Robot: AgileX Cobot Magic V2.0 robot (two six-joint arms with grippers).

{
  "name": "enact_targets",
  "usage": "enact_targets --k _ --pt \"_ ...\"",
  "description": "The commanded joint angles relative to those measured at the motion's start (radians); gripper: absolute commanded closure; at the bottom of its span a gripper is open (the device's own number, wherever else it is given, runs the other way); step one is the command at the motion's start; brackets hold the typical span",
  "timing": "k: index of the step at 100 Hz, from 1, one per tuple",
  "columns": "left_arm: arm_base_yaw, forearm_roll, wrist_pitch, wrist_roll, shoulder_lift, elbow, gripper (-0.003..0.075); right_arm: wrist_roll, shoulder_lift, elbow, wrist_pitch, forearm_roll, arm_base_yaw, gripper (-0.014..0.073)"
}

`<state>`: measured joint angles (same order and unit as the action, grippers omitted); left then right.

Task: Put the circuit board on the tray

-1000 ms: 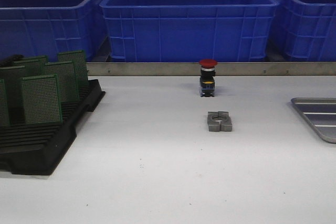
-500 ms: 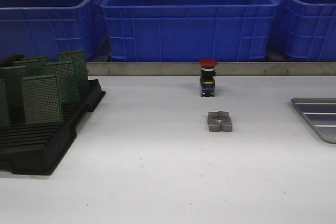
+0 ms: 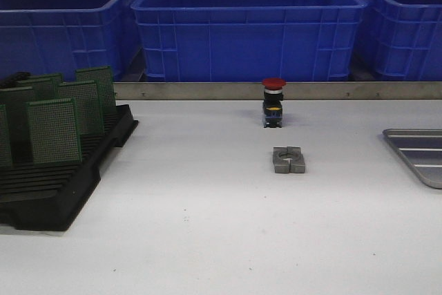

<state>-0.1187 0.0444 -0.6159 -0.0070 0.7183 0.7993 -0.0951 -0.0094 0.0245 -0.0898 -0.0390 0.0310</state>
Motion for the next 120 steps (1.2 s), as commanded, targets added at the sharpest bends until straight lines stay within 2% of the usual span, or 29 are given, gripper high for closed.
enact_targets --k 1,15,32,56,69,79,90,120 --pt "0.001 0.013 0.045 0.061 0.042 0.075 0.0155 -0.002 -0.022 -0.012 -0.084 -0.012 -0.003 0.0662" --pt "0.001 0.028 0.007 0.179 0.158 0.178 0.0155 -0.002 -0.022 -0.012 -0.084 -0.012 -0.003 0.0662" --pt "0.001 0.148 -0.043 0.432 0.328 0.320 0.0155 -0.002 -0.022 -0.012 -0.084 -0.012 -0.003 0.0662" --pt "0.001 0.279 -0.360 0.709 0.617 0.587 0.0155 -0.002 -0.022 -0.012 -0.084 -0.012 -0.003 0.0662" --pt "0.001 0.302 -0.507 0.894 0.769 0.721 0.0155 -0.002 -0.022 -0.012 -0.084 -0.012 -0.003 0.0662" --pt "0.001 0.302 -0.589 0.981 0.855 0.796 0.0155 -0.002 -0.022 -0.012 -0.084 -0.012 -0.003 0.0662" --pt "0.001 0.302 -0.625 1.072 0.924 0.843 0.0155 -0.002 -0.022 -0.012 -0.084 -0.012 -0.003 0.0662" --pt "0.001 0.302 -0.627 1.366 1.022 0.845 0.0155 -0.002 -0.022 -0.012 -0.084 -0.012 -0.003 0.0662"
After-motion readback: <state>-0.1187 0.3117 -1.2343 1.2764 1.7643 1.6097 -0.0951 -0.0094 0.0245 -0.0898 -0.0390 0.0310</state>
